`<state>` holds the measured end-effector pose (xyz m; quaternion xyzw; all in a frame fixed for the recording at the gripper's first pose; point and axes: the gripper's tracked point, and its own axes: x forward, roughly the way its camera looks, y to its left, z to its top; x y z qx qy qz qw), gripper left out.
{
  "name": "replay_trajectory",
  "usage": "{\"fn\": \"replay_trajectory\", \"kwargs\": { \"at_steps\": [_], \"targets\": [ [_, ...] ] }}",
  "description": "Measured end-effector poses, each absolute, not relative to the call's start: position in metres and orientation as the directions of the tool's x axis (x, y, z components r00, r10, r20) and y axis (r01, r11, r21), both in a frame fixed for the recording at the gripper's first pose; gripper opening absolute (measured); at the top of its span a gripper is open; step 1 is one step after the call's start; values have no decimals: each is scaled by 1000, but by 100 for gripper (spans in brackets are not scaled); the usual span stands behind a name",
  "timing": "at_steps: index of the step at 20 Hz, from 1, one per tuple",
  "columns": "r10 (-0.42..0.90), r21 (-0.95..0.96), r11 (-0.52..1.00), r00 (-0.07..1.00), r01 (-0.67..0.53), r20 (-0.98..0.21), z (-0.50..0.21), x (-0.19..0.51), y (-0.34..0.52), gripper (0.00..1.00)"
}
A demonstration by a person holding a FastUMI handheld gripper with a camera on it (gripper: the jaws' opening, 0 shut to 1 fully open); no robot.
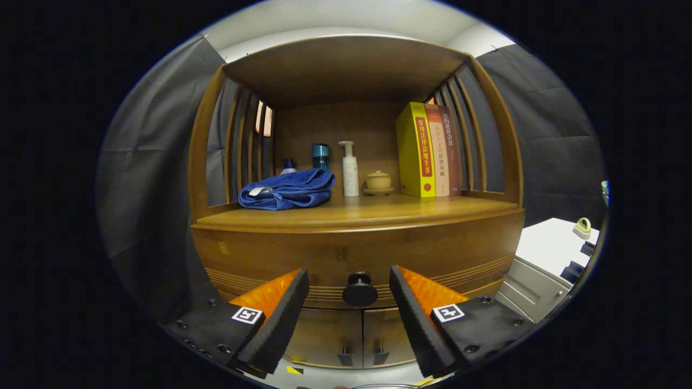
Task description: Pull open the drawer, take out the items inside it, and place them on the countertop above the cabinet.
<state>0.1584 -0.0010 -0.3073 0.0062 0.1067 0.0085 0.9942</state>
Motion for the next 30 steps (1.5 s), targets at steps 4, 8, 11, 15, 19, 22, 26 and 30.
{"fn": "replay_trajectory", "kwargs": {
  "at_steps": [4,8,11,15,19,22,26,30],
  "targets": [
    [6,34,999,963,4,-271,-343,168,-4,99],
    [-10,9,1000,960,13,-280,-356,171,-9,89],
    [-23,-44,999,966,12,-257,-355,175,-17,69],
    [8,-104,994,972,-33,-234,-349,189,-14,42],
    [16,-81,996,973,-36,-230,-350,176,-14,24],
    [15,-61,998,978,-29,-206,-345,161,-15,19],
    [2,-41,999,984,-9,-180,-336,127,-13,19],
    [-1,-58,998,981,-10,-194,-331,97,-12,19]
  ]
}}
